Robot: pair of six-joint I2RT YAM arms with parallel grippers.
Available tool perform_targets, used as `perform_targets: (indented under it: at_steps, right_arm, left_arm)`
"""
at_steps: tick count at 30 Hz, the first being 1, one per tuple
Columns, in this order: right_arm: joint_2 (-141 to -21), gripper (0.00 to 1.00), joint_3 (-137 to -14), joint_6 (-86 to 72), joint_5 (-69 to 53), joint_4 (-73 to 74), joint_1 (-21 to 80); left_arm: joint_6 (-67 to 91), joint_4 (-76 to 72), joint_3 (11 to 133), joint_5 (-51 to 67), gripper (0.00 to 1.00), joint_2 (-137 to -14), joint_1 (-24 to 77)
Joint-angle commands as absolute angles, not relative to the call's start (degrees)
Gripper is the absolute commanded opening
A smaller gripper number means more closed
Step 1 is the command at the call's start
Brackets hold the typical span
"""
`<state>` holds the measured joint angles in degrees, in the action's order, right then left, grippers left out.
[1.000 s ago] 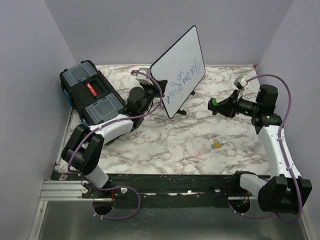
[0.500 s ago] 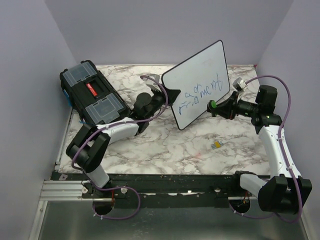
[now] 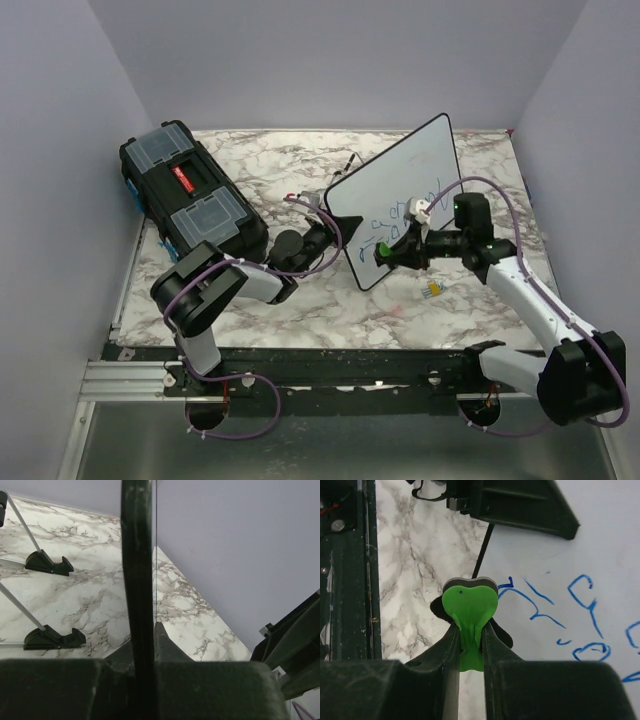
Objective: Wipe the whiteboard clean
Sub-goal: Erase the whiteboard at the center of the board.
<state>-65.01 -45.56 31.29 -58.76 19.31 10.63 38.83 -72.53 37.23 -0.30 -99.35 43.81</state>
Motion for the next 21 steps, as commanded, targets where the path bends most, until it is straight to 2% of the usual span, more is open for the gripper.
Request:
perform_targets:
  at_steps: [1,11,17,21]
  right_arm:
    - [-65.88,0.01,-42.22,33.07,-53.34,7.30,14.94]
    - [-68.18,0.01,-35.07,30.30,-35.55,-8.78,22.17]
    - [-69.99,0.01,-33.96,35.16,-24.43,-8.97,33.31]
    - [-71.47,0.01,-32.84,37.99,-16.78,-9.38,37.07]
  left_arm:
    - [38.01,-91.19,35.27,-5.44,0.00,-100.45,44.51]
    - [38.66,-91.12,34.00,-10.65,0.00,-102.27,45.44]
    - [42.16,-89.57,32.91,-14.33,0.00,-101.20,45.64]
    - [43.48,-88.90,32.96,-14.10,0.00,-100.34,45.78]
